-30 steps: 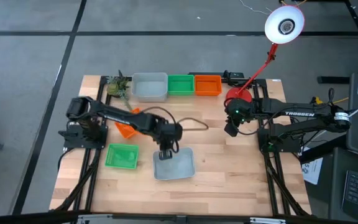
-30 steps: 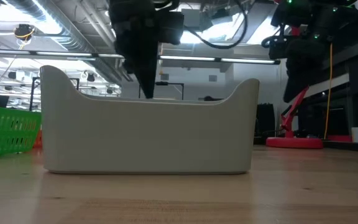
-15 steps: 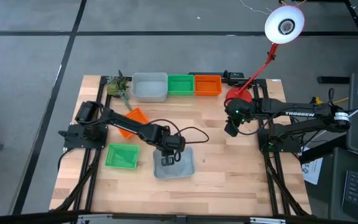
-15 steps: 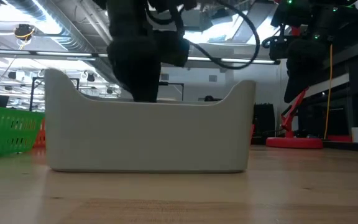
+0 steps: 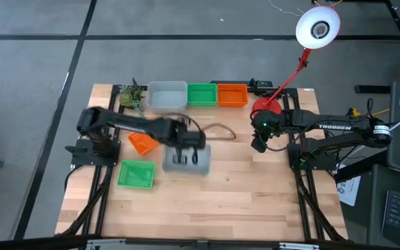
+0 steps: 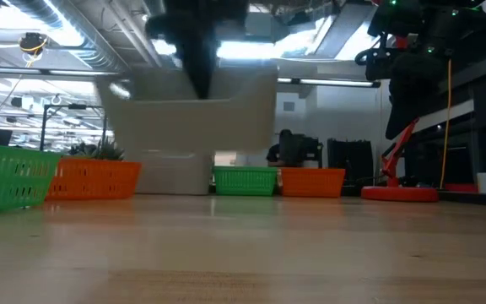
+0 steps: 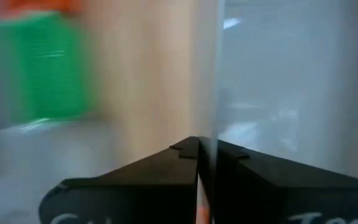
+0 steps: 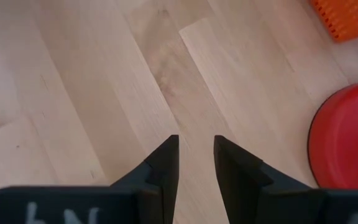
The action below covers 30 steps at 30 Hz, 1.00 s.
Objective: Stack baskets by color
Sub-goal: Stack the gray bin on top of the top gray bin
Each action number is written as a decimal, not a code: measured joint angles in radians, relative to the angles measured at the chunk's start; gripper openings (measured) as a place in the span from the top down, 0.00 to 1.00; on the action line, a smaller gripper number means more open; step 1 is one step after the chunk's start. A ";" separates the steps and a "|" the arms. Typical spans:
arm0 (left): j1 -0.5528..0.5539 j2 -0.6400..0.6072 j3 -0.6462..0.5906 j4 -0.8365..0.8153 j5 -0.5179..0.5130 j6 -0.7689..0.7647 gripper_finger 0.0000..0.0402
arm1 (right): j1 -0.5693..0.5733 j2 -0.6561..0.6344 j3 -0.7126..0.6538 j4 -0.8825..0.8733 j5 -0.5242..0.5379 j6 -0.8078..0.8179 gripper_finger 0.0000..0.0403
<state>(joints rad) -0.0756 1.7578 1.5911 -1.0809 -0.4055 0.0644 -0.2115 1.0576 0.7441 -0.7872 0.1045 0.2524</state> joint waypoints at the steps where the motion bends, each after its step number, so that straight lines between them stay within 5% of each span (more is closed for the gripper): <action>1: 0.018 -0.017 0.042 -0.047 -0.059 0.048 1.00 | 0.000 0.000 0.000 0.001 0.000 -0.002 0.75; 7: 0.292 -0.107 0.218 -0.185 -0.274 0.273 1.00 | 0.000 0.000 0.000 0.006 0.000 -0.005 0.75; 10: 0.505 -0.120 0.250 -0.162 -0.196 0.415 1.00 | 0.000 0.000 0.000 0.007 0.000 -0.036 0.75; 16: 0.837 -0.086 0.249 -0.074 0.129 0.678 1.00 | 0.000 0.000 0.000 0.011 0.000 -0.049 0.75; 19: 0.907 -0.074 0.249 -0.028 0.256 0.735 1.00 | 0.000 0.000 0.000 0.011 0.000 -0.049 0.75; 30: 0.961 0.093 0.248 -0.001 0.345 0.814 1.00 | 0.000 0.000 0.000 0.011 0.000 -0.048 0.75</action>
<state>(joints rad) 0.8851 1.8505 1.8389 -1.0818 -0.0605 0.8786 -0.2115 1.0576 0.7442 -0.7758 0.1047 0.2047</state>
